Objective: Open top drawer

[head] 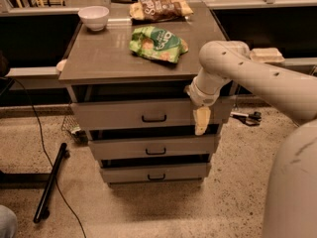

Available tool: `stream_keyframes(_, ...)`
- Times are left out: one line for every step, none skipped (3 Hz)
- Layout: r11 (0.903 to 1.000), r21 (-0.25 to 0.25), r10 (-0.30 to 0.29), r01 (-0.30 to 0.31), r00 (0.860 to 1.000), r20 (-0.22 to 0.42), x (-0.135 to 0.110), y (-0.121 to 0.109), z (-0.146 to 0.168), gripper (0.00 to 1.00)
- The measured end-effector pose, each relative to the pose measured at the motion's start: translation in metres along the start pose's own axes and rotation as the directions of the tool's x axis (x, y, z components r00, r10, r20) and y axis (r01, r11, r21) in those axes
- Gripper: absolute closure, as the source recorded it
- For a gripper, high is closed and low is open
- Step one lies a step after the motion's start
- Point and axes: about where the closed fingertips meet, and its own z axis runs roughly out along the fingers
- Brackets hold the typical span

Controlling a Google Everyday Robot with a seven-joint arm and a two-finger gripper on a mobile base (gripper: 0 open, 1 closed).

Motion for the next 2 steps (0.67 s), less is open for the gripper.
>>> stream_keyframes(0.9994, -0.035, -0.003, 0.002, 1.000, -0.019, 0.005, -0.008, 0.020, 0.00)
stream_keyframes(0.9972, -0.075, 0.004, -0.006, 1.000, -0.024, 0.009, -0.010, 0.042, 0.00)
